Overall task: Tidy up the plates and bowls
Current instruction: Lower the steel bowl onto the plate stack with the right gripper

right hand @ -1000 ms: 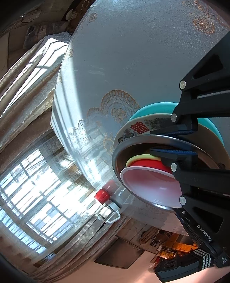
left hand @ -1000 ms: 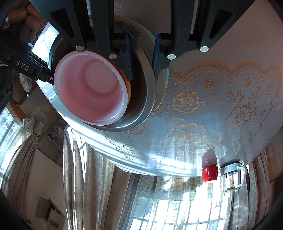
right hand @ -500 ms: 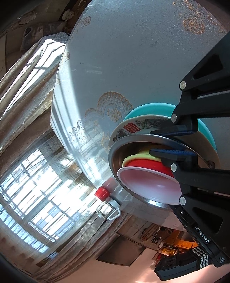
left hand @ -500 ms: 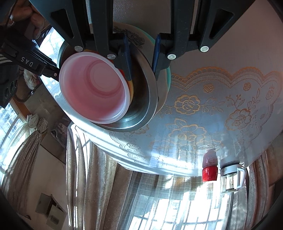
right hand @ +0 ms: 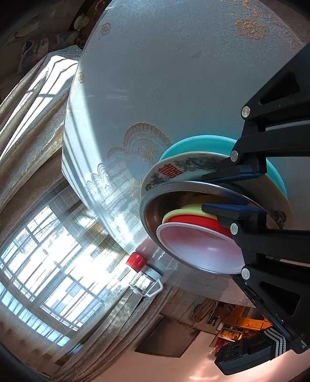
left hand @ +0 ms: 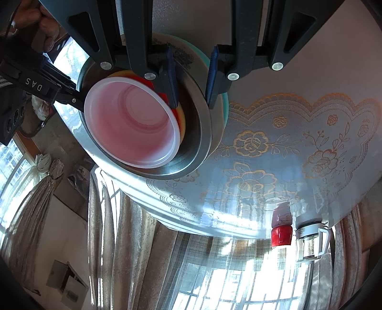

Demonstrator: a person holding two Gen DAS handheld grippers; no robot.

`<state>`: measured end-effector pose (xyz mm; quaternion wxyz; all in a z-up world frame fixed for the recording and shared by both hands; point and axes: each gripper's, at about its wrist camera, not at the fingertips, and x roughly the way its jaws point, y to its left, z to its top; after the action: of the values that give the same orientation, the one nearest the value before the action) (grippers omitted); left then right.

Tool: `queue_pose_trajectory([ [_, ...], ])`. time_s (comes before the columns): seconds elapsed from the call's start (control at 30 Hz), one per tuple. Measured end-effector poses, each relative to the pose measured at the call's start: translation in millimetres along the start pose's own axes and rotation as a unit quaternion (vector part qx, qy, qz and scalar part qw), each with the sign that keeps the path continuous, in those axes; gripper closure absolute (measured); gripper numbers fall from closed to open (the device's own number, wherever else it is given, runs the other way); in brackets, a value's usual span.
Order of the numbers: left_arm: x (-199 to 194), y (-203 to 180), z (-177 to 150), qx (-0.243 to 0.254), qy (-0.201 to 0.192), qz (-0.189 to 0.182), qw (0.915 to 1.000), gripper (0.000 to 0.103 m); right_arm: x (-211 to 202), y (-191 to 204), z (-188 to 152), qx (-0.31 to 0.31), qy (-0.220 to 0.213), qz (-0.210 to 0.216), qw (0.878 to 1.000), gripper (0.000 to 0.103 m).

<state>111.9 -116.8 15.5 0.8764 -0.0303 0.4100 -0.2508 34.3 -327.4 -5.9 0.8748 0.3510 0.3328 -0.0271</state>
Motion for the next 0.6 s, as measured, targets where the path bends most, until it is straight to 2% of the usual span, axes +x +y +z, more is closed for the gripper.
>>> queue_pose_trajectory([
  [0.6,-7.3,-2.4,-2.8,0.005,-0.008,0.007,0.9999,0.080,-4.2,3.1,-5.5,-0.015,-0.003,0.000,1.000,0.083],
])
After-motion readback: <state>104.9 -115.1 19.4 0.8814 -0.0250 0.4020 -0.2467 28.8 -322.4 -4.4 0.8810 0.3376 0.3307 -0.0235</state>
